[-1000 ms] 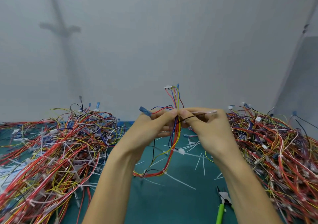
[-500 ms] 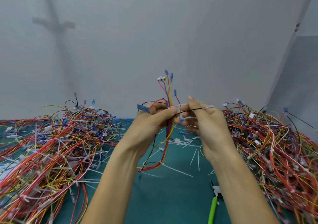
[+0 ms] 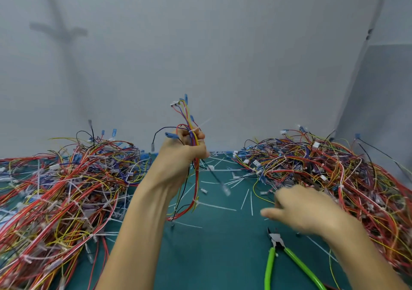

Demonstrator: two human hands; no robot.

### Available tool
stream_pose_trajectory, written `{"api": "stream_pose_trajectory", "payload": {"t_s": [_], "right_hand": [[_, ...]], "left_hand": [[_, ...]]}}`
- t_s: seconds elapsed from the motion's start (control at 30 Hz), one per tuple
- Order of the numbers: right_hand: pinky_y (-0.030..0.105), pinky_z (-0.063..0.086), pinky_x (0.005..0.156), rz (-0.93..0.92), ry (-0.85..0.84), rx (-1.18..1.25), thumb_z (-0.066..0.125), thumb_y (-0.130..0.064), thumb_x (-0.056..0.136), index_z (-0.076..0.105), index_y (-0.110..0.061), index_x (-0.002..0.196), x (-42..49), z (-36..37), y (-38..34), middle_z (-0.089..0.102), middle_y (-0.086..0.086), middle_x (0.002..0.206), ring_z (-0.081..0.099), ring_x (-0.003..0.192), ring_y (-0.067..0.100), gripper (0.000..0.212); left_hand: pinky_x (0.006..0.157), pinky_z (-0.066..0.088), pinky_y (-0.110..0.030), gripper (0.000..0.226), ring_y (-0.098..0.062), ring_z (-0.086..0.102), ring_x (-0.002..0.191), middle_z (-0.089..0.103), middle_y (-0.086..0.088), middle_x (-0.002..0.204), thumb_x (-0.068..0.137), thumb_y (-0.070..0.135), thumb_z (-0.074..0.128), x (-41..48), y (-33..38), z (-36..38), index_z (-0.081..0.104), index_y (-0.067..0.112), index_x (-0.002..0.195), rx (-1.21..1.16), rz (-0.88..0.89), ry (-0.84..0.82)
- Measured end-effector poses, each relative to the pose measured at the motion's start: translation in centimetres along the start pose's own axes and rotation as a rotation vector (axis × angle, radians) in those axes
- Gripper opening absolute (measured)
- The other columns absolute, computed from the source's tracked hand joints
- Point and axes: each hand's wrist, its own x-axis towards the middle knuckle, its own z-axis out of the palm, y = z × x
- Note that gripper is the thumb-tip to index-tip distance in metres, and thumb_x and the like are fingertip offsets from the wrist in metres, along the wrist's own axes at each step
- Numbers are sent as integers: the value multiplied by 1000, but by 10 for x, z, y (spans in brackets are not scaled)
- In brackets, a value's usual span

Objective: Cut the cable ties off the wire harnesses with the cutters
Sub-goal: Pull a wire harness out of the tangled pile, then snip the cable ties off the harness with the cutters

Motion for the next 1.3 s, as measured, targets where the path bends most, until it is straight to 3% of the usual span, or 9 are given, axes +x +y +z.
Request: {"api": "stream_pose_trajectory", "payload": {"t_s": [0.07, 0.17, 0.3, 0.47, 0.6, 0.77, 1.0, 1.13, 1.3], "right_hand": [[34, 39, 71, 42, -94, -87, 34, -79, 85, 39, -23, 69, -7, 16, 2, 46, -7, 75, 54, 81, 17, 59], [32, 35, 68, 91, -166, -135, 34, -88, 77, 40, -22, 65, -11, 38, 0, 55, -5, 85, 59, 95, 21, 67], [33, 35, 71, 84, -161, -122, 39, -73, 81, 39, -23, 69, -9, 51, -5, 62, -2, 100, 60, 105, 23, 51], [34, 33, 66, 40, -50, -65, 41, -61, 83, 35, -22, 65, -2, 57, -24, 48, -3, 76, 55, 87, 26, 43], [35, 34, 68, 58, 69, 43, 41, -56, 86, 38, -21, 69, 10, 55, -38, 65, 5, 102, 61, 100, 30, 39], [37, 33, 61, 75, 70, 351, 39, -47, 92, 39, -19, 75, 36, 49, -42, 51, 5, 81, 49, 80, 30, 33], [38, 46, 80, 122, 73, 851, 33, -28, 99, 54, -7, 94, 64, 47, -61, 68, 12, 102, 59, 96, 30, 30], [44, 55, 80, 181, 140, 1318, 32, -19, 103, 56, -2, 98, 66, 38, -69, 68, 13, 82, 59, 73, 25, 29], [34, 57, 69, 228, 100, 1670, 41, -37, 104, 63, 6, 99, 62, 34, -72, 73, 20, 81, 64, 68, 23, 48]], "left_hand": [[70, 49, -22, 41, -11, 65, 75, 59, -1, 89, 78, -25, 56, 0, 0, -1, 51, 13, 91, 8, -1, -17], [77, 51, -24, 40, -11, 71, 87, 63, 0, 96, 82, -21, 57, -2, 1, 1, 51, 15, 96, 35, 8, -65], [84, 50, -25, 30, -10, 70, 95, 65, 1, 109, 91, -11, 53, -4, 1, 3, 51, 15, 107, 113, 18, -50], [81, 47, -24, 31, -5, 70, 90, 65, 1, 113, 97, -3, 50, -4, 3, 5, 47, 11, 124, 168, 27, -11], [86, 48, -28, 32, -7, 70, 89, 67, 2, 110, 96, -2, 50, -5, 4, 4, 47, 13, 123, 185, 23, 7], [78, 49, -18, 32, -6, 71, 85, 67, 0, 106, 96, -4, 50, -5, 4, 3, 48, 12, 124, 188, 25, 16], [81, 48, -19, 28, -10, 70, 88, 65, -3, 110, 93, -3, 54, -7, 7, 3, 51, 14, 115, 188, 18, 28], [81, 48, -21, 25, -12, 69, 91, 63, -5, 115, 93, -4, 54, -7, 8, 3, 53, 19, 104, 189, 21, 38], [75, 49, -15, 30, -9, 69, 86, 65, -5, 110, 94, -4, 53, -6, 8, 2, 49, 11, 119, 187, 25, 47]]}}
